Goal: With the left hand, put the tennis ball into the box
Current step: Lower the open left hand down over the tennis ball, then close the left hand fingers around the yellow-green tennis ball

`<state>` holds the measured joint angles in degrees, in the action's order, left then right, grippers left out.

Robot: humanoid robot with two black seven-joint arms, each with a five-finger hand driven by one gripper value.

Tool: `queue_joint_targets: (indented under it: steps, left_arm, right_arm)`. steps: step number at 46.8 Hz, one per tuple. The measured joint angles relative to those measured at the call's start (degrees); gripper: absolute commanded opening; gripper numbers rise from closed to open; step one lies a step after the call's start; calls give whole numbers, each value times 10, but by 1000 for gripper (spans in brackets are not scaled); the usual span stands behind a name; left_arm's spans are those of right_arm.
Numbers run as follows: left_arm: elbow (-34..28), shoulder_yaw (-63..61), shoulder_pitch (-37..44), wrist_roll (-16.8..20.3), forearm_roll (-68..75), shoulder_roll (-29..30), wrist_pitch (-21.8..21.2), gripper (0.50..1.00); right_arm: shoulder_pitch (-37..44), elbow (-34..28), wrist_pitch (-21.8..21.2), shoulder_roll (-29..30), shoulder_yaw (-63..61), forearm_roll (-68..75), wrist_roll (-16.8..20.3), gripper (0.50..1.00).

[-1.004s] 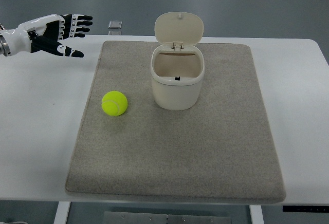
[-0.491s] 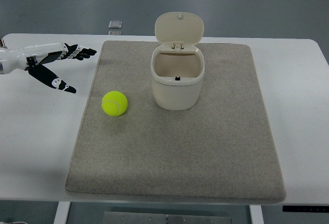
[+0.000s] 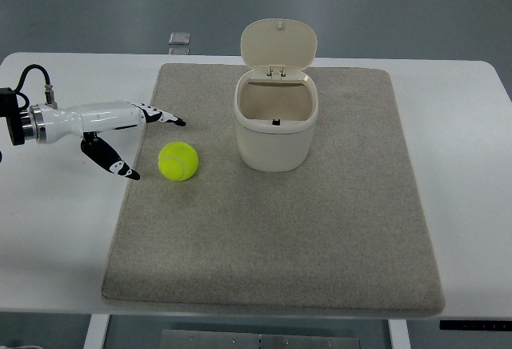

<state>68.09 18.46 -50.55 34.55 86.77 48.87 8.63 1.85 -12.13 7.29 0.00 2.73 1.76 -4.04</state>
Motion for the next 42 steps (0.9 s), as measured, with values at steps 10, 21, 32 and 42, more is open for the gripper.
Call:
queue_joint_targets:
  steps: [10,21,32,42]
  left_arm:
    - [-3,-10,-14,-2,25,-28,0,984]
    - [-4,-25,-31,-3,82,-35,-6,981]
    - [-4,-26,-37,-4,113,-66,-6,945]
    - [-7,-26,-37,-5,134,-76,-6,898]
  right_arm:
    - [0,0,0,0,0,0,0,901]
    - [0,0,0,0,0,0,0,901]
    - [0,0,0,0,0,0,0,901]
    - [0,0,0,0,0,0,0,901]
